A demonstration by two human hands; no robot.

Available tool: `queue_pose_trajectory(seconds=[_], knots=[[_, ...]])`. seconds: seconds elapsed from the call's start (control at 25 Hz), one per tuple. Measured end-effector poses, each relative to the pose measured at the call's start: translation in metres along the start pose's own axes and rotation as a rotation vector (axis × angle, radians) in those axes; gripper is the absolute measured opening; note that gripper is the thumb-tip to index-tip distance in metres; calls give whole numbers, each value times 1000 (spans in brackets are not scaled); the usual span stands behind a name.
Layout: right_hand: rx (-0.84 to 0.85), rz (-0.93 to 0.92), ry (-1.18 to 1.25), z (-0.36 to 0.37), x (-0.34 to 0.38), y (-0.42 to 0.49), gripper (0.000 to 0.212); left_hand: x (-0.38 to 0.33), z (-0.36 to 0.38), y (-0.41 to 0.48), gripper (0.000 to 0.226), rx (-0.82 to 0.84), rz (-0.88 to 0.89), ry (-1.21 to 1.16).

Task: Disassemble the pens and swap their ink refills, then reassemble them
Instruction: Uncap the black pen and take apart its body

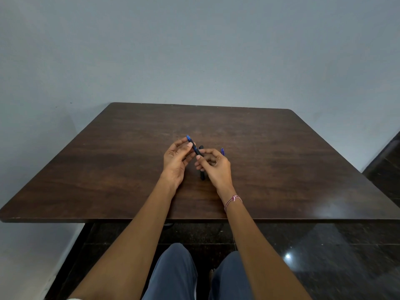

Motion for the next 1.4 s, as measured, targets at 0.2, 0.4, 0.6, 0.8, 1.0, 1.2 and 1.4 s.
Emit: queue_pose_trajectory(seconds=[0.2,0.4,0.6,0.8,1.0,1.2,1.4], knots=[[12,-2,-2,1,-2,1,18,1,-1,1,19,17,-12,53],[52,-30,-89,1,-1,2,27,1,0,0,15,3,-25,57],[45,-49,-111,1,-2,3,29,1,0,1,11,33,-27,39],[-10,-38,-137,-1,-3,5,32,3,-2,3,23,89,-67,11],[1,-43,-143,-1,-2,4,30,2,-1,1,21,82,-33,53],[0,-41,-151,-2,-3,3,29,2,-2,1,18,77,-10,7],[7,-22,-145,-1,-4,3,27,0,-2,-1,18,52,-16,-27]])
Point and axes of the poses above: each hand's wrist, its own y-axis towards the middle knuckle, its own z-axis out of the palm, x = y × z, the point moved 2 cm from there along y, towards the middle knuckle, and after that the axes turned 2 degrees about z, right-handed, at the moved point
